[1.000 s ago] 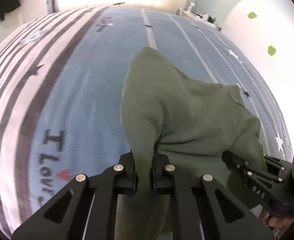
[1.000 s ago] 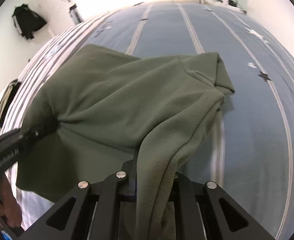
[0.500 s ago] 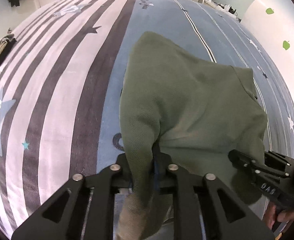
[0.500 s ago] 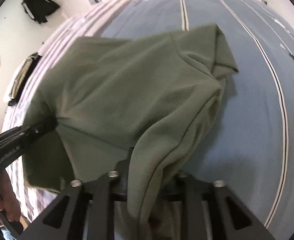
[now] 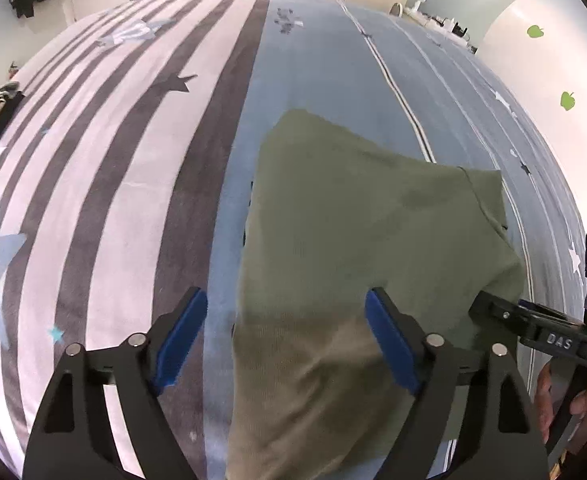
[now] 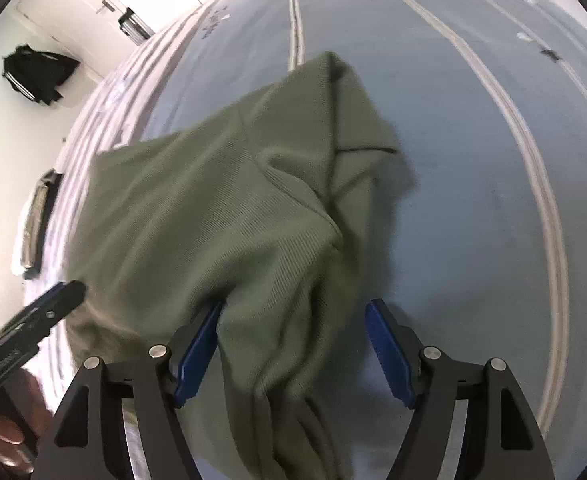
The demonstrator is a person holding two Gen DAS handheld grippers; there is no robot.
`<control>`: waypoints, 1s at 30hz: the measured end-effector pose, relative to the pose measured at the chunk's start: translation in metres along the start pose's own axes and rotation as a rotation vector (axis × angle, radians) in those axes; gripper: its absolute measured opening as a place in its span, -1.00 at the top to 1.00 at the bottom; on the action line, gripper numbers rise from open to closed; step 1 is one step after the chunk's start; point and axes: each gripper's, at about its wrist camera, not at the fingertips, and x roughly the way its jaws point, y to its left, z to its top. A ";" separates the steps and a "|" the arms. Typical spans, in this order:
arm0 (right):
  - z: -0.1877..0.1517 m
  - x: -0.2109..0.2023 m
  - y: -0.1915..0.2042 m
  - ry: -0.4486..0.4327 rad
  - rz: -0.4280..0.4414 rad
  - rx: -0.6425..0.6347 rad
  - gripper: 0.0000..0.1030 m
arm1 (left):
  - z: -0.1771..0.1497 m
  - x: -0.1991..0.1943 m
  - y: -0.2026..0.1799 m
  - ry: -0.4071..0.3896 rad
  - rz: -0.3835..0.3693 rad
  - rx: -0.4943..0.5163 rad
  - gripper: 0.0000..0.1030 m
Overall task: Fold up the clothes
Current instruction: 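Grasp the folded green polo's end with both grippers and lift it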
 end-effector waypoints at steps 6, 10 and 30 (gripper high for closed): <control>0.024 0.026 -0.004 0.060 0.015 0.002 -0.36 | -0.003 0.034 0.009 0.084 -0.065 -0.053 -0.74; 0.016 0.030 0.002 0.056 -0.007 -0.035 -0.52 | -0.010 0.046 0.011 0.118 -0.120 -0.073 -0.74; -0.008 0.016 0.071 -0.034 -0.157 -0.223 0.75 | -0.021 0.026 -0.034 -0.007 -0.027 0.143 0.65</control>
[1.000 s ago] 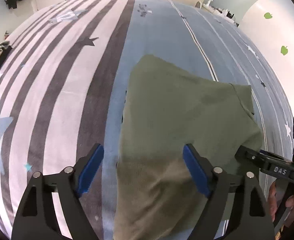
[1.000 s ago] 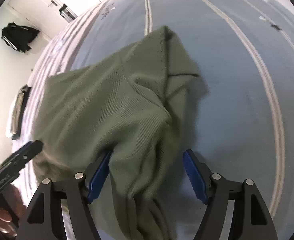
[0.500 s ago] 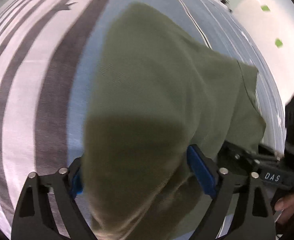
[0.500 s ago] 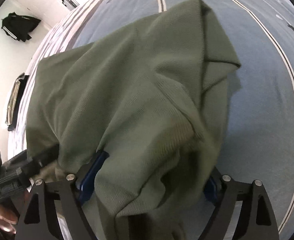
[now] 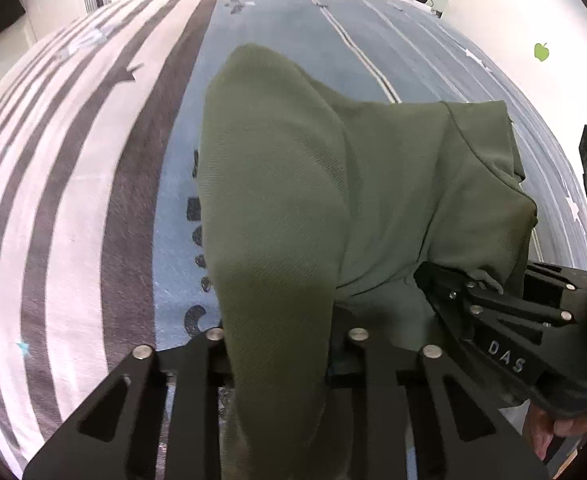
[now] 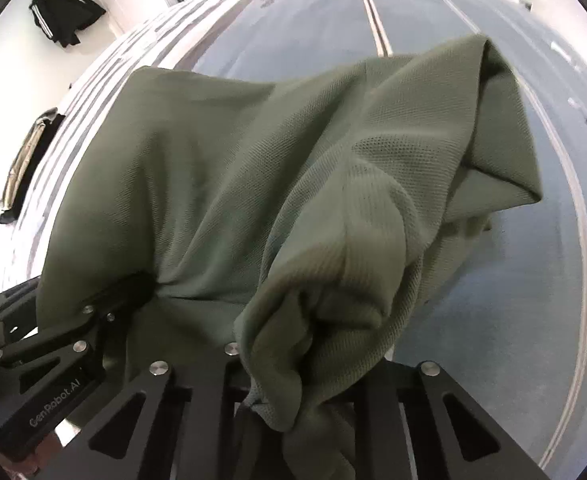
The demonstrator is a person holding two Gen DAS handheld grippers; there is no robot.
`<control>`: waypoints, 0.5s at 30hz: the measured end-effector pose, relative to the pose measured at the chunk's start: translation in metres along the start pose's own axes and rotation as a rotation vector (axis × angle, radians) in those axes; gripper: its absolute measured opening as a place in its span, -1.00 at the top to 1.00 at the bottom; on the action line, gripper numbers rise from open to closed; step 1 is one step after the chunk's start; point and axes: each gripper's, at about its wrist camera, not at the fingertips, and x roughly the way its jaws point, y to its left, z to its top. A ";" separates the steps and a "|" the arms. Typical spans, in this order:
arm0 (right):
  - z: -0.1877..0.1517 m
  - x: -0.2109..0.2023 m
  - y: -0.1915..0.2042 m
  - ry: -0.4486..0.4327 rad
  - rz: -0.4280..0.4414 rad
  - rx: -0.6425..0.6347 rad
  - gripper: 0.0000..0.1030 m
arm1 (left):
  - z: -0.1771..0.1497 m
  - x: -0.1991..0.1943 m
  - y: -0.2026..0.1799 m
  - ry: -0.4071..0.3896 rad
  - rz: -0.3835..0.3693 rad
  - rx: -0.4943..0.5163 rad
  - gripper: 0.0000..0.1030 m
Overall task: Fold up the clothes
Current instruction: 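Carry the held polo with both grippers toward the clothes stack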
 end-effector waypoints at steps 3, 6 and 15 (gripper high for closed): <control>0.001 -0.014 0.012 -0.033 -0.031 -0.010 0.77 | 0.004 -0.011 0.001 -0.028 0.011 -0.002 0.67; 0.003 -0.028 0.028 -0.063 -0.046 -0.035 0.77 | 0.008 -0.025 0.006 -0.056 0.031 -0.011 0.67; 0.009 -0.071 0.099 -0.136 -0.083 -0.081 0.77 | 0.017 -0.084 0.058 -0.119 0.069 -0.006 0.67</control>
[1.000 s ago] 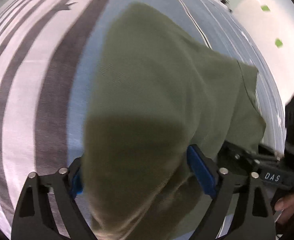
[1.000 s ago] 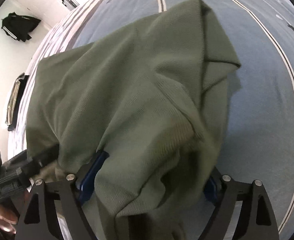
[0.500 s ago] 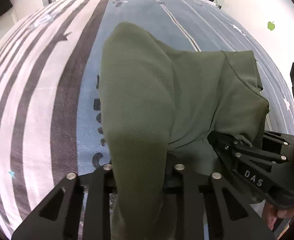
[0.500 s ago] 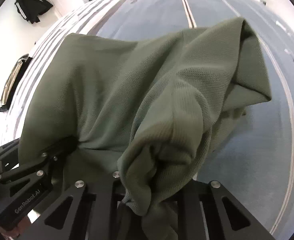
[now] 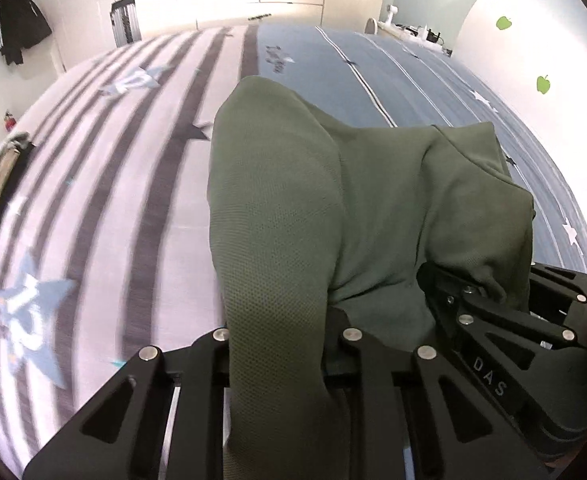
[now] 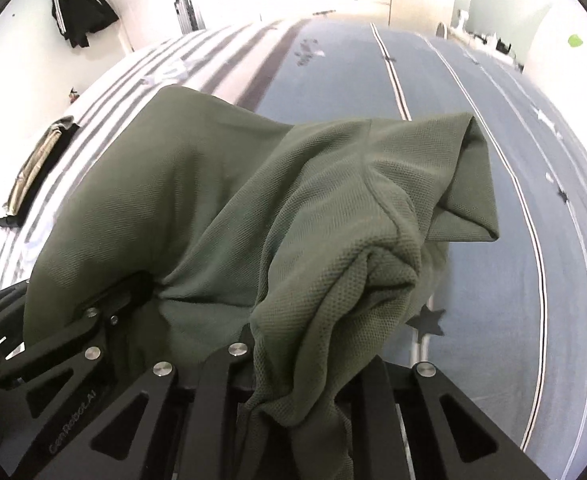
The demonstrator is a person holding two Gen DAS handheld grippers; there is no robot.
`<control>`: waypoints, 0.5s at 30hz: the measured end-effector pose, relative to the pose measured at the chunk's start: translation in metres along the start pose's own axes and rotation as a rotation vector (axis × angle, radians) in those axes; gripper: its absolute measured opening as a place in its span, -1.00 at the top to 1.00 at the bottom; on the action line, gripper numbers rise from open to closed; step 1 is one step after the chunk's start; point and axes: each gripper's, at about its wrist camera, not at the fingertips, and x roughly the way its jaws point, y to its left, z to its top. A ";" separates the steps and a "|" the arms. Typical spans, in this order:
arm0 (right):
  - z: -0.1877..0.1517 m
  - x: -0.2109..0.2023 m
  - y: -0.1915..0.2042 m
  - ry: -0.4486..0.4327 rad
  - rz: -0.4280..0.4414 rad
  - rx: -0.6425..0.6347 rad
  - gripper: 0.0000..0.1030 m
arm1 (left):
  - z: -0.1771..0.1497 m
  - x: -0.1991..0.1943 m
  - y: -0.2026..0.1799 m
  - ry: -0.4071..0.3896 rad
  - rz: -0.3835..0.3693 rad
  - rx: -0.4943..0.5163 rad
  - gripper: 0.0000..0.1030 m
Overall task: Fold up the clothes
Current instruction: 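Carry the held polo with both grippers toward the clothes stack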
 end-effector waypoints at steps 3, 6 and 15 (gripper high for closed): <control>0.009 -0.014 0.031 -0.013 0.015 -0.018 0.77 | 0.010 -0.020 0.027 -0.017 0.040 -0.005 0.67; 0.018 -0.016 0.072 -0.038 0.050 -0.048 0.77 | 0.020 -0.035 0.053 -0.029 0.094 -0.020 0.67; 0.109 0.032 0.223 -0.119 0.112 -0.119 0.77 | 0.052 -0.054 0.203 -0.098 0.193 -0.109 0.67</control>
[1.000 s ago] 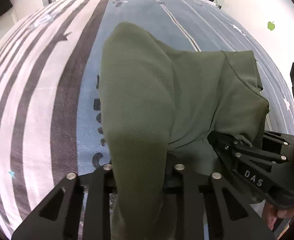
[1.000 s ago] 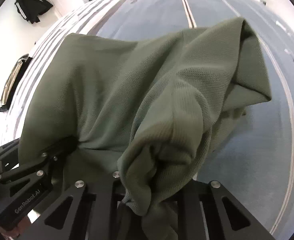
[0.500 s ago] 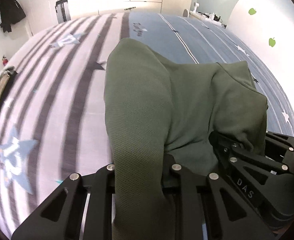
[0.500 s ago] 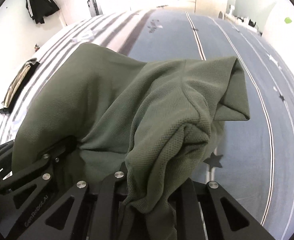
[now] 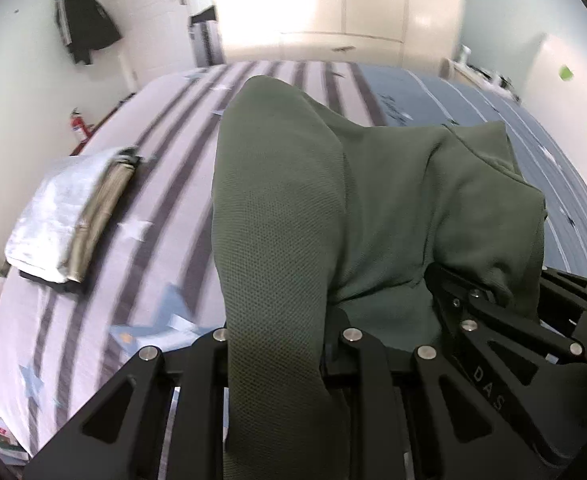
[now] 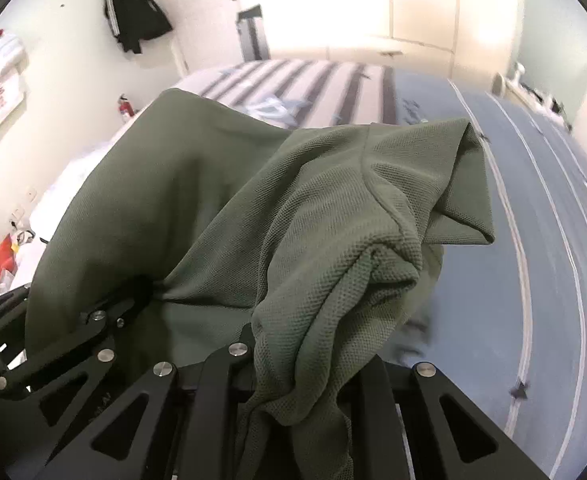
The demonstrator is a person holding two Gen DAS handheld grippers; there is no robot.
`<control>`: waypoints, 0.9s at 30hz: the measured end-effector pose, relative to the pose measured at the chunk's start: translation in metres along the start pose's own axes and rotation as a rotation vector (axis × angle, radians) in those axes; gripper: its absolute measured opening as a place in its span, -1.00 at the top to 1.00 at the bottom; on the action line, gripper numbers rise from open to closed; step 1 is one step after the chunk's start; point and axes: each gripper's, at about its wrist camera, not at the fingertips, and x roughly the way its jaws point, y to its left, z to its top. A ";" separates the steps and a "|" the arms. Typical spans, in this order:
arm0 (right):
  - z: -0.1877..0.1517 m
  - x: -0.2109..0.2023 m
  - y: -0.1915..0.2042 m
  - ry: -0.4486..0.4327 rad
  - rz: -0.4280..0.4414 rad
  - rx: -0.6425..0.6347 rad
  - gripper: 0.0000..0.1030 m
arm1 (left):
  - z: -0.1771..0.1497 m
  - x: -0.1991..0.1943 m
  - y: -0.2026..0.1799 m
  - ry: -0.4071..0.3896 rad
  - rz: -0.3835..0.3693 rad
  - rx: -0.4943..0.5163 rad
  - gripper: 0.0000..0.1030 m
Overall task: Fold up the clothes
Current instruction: 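Carry the held polo with both grippers toward the clothes stack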
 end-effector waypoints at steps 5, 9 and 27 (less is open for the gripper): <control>0.036 0.032 0.097 -0.032 -0.009 -0.013 0.77 | 0.020 0.006 0.113 -0.034 -0.010 -0.013 0.67; 0.065 0.062 0.195 -0.050 -0.031 -0.011 0.77 | 0.035 0.014 0.214 -0.045 -0.038 0.013 0.67; 0.195 0.165 0.455 -0.056 0.014 -0.020 0.77 | 0.125 0.088 0.490 -0.016 -0.015 0.040 0.66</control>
